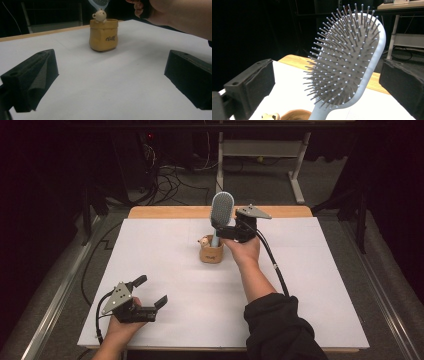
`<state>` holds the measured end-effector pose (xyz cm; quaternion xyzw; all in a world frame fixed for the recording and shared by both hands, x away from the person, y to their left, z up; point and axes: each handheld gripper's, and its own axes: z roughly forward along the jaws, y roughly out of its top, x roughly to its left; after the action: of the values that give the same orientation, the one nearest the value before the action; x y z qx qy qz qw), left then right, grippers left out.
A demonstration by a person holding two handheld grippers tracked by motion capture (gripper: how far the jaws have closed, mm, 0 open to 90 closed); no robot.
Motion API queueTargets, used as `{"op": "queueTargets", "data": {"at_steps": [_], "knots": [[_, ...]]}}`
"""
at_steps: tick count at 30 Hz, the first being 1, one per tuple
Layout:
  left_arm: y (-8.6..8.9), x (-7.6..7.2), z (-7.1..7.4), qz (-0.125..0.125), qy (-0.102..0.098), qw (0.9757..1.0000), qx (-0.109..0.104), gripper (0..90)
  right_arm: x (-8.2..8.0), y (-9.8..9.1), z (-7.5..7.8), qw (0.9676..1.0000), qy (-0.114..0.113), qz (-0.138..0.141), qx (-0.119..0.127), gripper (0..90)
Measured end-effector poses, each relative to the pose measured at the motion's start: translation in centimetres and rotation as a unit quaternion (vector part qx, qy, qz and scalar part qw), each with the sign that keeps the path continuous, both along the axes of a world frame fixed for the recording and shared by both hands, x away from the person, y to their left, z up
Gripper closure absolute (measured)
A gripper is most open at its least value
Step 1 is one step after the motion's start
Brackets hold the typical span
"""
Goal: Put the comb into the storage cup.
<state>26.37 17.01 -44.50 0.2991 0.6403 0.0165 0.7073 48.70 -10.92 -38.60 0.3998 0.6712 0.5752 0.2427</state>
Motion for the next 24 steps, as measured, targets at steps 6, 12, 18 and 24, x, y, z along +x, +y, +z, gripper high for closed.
{"op": "queueTargets", "data": {"at_steps": [6, 12, 18, 24], "knots": [[-0.1, 0.0, 0.0, 0.001, 0.002, 1.0, -0.001, 0.1, -0.2, -0.1, 0.1, 0.9999, 0.0, 0.001, -0.01, 0.5], [-0.1, 0.1, 0.0, 0.004, 0.004, 1.0, -0.001, 0.1, -0.4, -0.1, 0.2, 0.9999, 0.0, 0.003, -0.013, 0.4], [-0.1, 0.1, 0.1, 0.005, 0.006, 1.0, -0.005, 0.1, -0.8, -0.2, 0.4, 0.9998, 0.004, 0.005, -0.021, 0.5], [-0.3, 0.1, 0.0, 0.005, 0.011, 0.9999, -0.007, 0.1, -1.5, -0.4, 0.7, 0.9998, -0.004, 0.007, -0.021, 0.5]]}}
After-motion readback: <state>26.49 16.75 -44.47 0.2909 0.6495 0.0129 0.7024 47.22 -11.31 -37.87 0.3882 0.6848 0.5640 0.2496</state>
